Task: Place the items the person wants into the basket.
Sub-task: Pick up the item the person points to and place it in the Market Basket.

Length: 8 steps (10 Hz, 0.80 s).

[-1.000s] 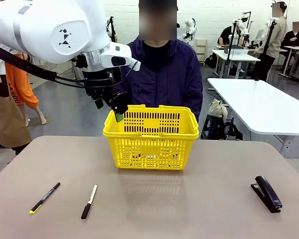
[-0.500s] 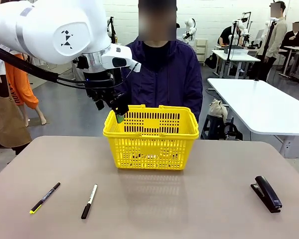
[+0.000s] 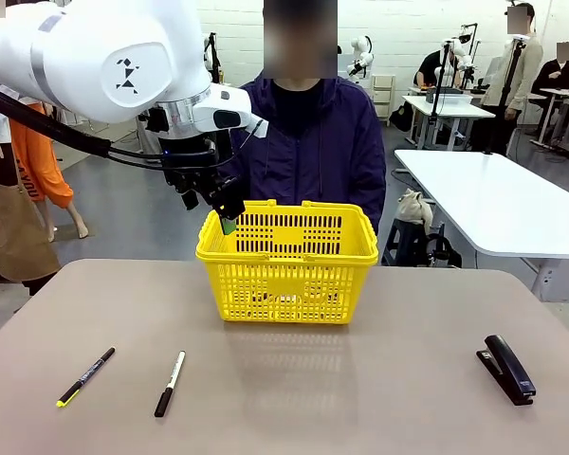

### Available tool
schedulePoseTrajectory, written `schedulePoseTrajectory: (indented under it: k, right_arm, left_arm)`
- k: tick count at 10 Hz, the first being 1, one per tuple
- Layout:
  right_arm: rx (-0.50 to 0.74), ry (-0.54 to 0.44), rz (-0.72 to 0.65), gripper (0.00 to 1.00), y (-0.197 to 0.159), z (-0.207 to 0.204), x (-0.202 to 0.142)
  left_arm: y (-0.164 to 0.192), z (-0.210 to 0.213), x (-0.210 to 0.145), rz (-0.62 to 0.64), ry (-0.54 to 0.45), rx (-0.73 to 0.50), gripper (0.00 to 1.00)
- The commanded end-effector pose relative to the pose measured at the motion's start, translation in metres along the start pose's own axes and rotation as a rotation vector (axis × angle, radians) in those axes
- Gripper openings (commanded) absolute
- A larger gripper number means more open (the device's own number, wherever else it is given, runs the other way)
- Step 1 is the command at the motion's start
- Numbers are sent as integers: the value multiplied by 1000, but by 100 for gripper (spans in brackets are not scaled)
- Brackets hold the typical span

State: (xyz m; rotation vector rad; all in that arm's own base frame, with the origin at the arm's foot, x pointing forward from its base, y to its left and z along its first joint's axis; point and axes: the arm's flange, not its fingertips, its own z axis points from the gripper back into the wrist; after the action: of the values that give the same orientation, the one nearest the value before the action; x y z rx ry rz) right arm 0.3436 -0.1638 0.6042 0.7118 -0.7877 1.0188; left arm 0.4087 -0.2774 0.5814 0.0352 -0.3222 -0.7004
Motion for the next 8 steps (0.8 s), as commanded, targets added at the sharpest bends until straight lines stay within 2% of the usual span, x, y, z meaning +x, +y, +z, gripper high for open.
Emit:
schedulePoseTrajectory:
  k: [1, 2, 3, 4, 6, 7, 8]
  right_arm:
    - [9, -8, 12, 100, -1, 2, 0]
    - [9, -8, 12, 100, -1, 2, 0]
    - [9, -8, 12, 100, -1, 2, 0]
    - [9, -8, 12, 100, -1, 2, 0]
    - [9, -8, 12, 100, -1, 2, 0]
    - [9, -8, 12, 100, -1, 2, 0]
    - [9, -8, 12, 100, -1, 2, 0]
  left_arm:
    - [0, 0, 0, 0, 0, 0, 100]
    - [13, 23, -22, -44, -26, -136, 100]
    - [36, 55, -50, -181, -42, -369, 100]
    - [69, 83, -68, -223, -82, -449, 100]
    - [111, 121, -118, -261, -207, -531, 100]
    - [138, 141, -156, -281, -271, -534, 100]
    - [160, 152, -172, -298, -308, -487, 100]
